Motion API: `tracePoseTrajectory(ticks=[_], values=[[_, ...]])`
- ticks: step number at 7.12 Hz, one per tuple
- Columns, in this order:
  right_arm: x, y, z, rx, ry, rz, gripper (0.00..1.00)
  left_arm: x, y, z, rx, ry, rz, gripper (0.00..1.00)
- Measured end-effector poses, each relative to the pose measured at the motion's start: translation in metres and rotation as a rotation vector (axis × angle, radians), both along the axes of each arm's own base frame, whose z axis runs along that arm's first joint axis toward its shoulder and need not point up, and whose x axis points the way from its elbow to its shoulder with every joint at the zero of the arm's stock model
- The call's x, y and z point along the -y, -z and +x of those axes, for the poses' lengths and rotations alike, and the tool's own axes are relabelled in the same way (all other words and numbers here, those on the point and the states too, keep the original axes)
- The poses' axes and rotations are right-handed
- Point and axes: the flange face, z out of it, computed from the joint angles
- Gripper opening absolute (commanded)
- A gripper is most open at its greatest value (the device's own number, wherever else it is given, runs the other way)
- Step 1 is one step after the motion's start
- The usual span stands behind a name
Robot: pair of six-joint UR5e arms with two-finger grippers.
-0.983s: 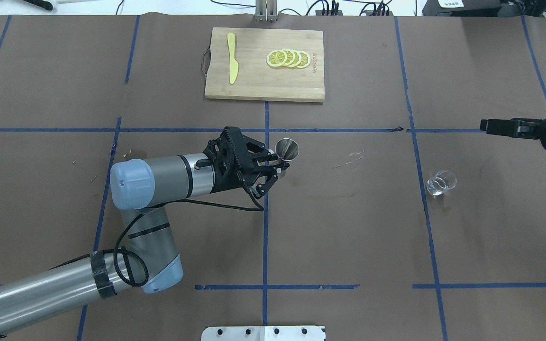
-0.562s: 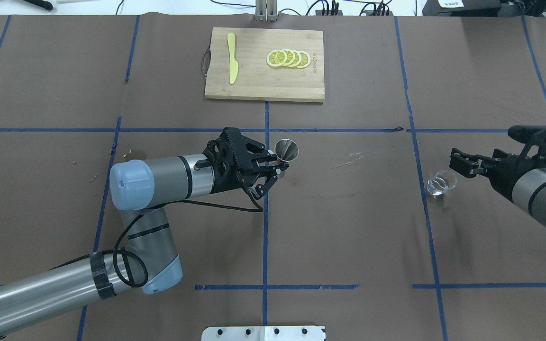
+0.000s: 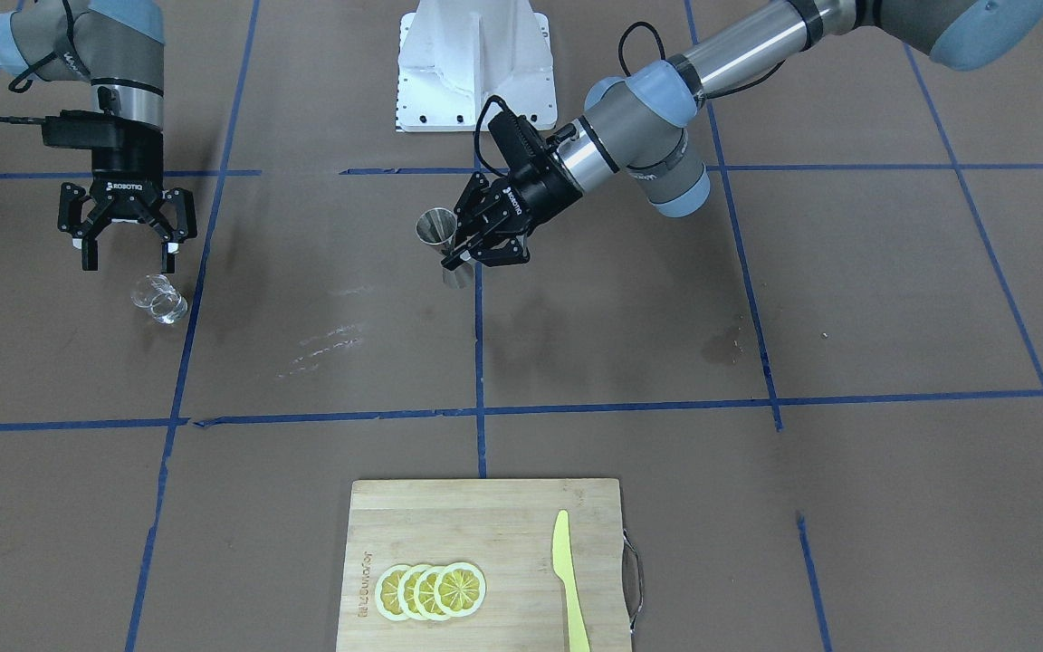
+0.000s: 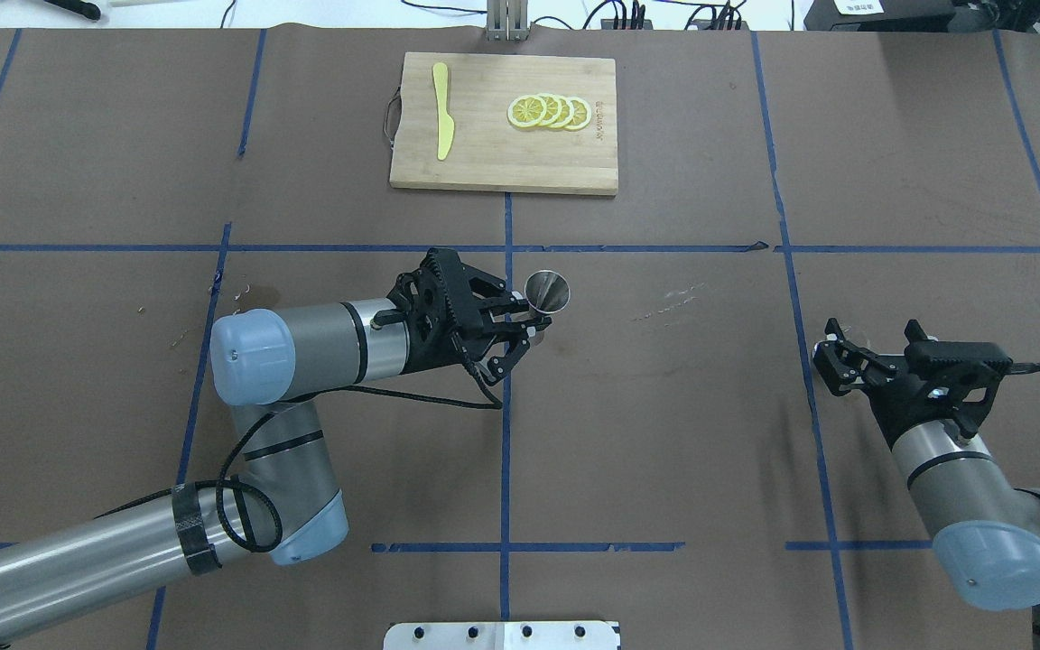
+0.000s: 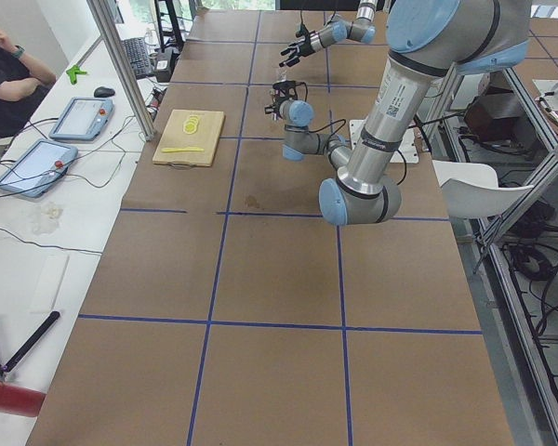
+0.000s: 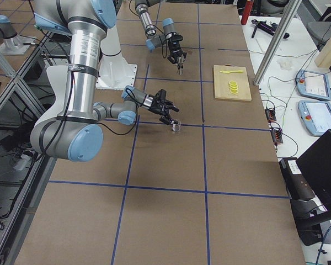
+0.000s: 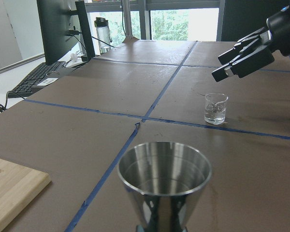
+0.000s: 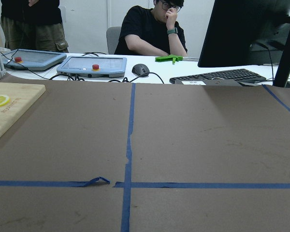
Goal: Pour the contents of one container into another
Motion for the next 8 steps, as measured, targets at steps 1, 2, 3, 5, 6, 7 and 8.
tracePoseTrajectory(ticks=[1,2,3,5,6,7,8], values=[[-0.002,-0.007,-0.015,-0.009,-0.021,0.022,1.0,0.0,0.0,0.0,0.0,0.0,0.0,0.0],[-0.004,-0.016,-0.024,-0.021,-0.03,0.033,1.0,0.0,-0.001,0.0,0.0,-0.001,0.0,0.0],[-0.007,-0.025,-0.029,-0.032,-0.034,0.038,1.0,0.0,-0.001,0.0,0.0,-0.001,0.0,0.0],[-0.011,-0.043,-0.035,-0.059,-0.034,0.037,1.0,-0.001,-0.001,0.0,0.0,-0.001,0.0,0.0],[-0.012,-0.049,-0.037,-0.071,-0.031,0.036,1.0,-0.001,-0.001,0.0,-0.001,-0.001,0.0,0.0],[-0.013,-0.053,-0.038,-0.077,-0.029,0.035,1.0,-0.001,0.0,-0.001,-0.003,-0.001,0.001,0.0],[-0.013,-0.053,-0.041,-0.077,-0.028,0.035,1.0,-0.001,0.001,-0.001,-0.005,-0.001,0.002,0.0]])
